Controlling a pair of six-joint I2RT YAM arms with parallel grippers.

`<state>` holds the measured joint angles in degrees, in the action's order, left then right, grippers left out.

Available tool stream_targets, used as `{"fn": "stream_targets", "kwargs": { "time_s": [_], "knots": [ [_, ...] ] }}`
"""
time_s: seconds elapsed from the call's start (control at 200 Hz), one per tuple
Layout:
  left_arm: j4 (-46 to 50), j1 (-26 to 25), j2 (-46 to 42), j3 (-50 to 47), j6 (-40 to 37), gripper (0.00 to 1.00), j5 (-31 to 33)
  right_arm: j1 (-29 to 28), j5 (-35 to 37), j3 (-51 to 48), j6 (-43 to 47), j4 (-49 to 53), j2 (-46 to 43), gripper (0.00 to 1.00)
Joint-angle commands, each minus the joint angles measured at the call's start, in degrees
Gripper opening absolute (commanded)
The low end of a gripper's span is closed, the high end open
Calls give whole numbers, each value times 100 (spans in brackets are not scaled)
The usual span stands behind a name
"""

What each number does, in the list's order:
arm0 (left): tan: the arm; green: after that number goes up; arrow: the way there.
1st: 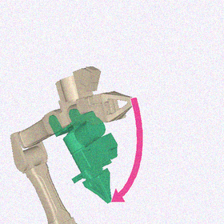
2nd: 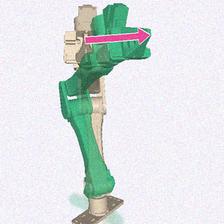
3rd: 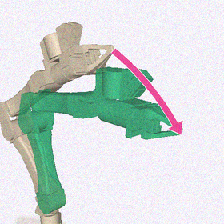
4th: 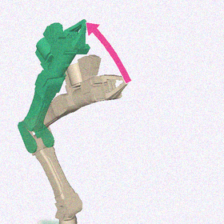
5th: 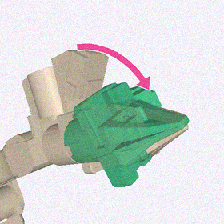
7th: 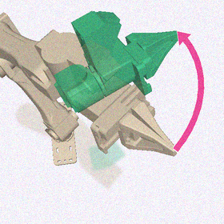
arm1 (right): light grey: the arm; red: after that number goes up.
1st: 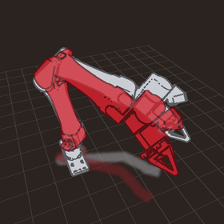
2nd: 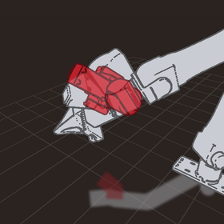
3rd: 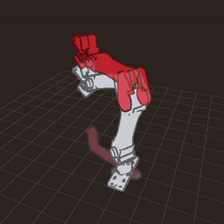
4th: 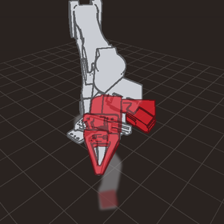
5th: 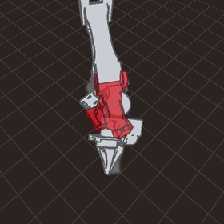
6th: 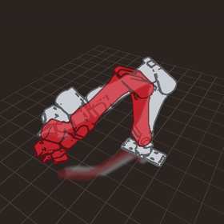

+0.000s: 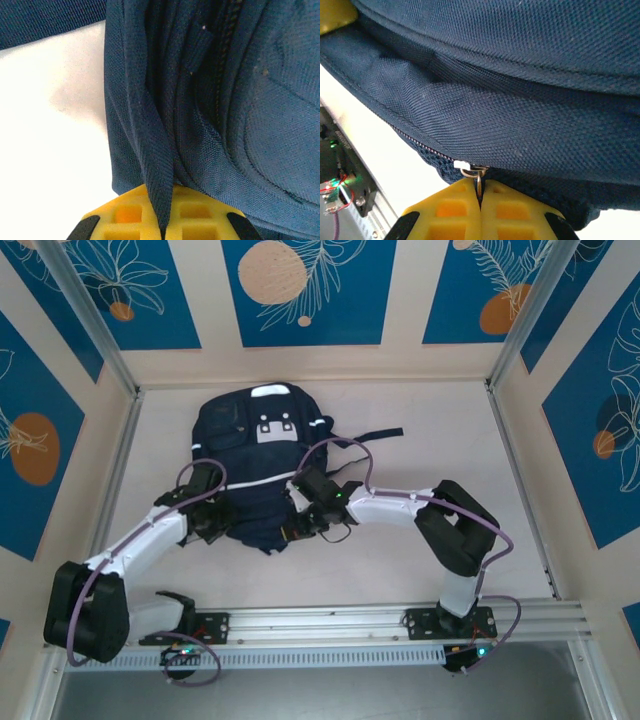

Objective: Pack the student bag
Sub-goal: Zip the student bag at the center of the table.

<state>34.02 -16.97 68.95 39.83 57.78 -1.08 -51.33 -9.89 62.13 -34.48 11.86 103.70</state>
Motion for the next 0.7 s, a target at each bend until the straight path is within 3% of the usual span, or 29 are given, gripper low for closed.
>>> {"fn": "stream_targets", "kwargs": {
  "time_s": [0.0, 0.04, 0.16, 0.23, 0.42, 0.695],
  "knots": [
    [570, 128, -119, 431, -439, 0, 871, -40, -154, -34, -29, 258, 378, 0],
    [547, 149, -181, 453, -470, 0, 851, -99, -193, 85, -27, 278, 507, 0],
    [452, 150, -394, 402, -348, 31, 506, -223, -189, 511, -57, 457, 948, 0],
    [408, 134, -573, 292, -145, 42, 277, -254, -217, 677, -182, 439, 1158, 0],
    [514, -253, -826, 106, 350, 52, 72, -331, -462, 968, -450, 181, 1546, 0],
    [350, -569, -991, -224, 863, 56, 47, -375, -374, 982, -506, 164, 1558, 0]
  ]
}}
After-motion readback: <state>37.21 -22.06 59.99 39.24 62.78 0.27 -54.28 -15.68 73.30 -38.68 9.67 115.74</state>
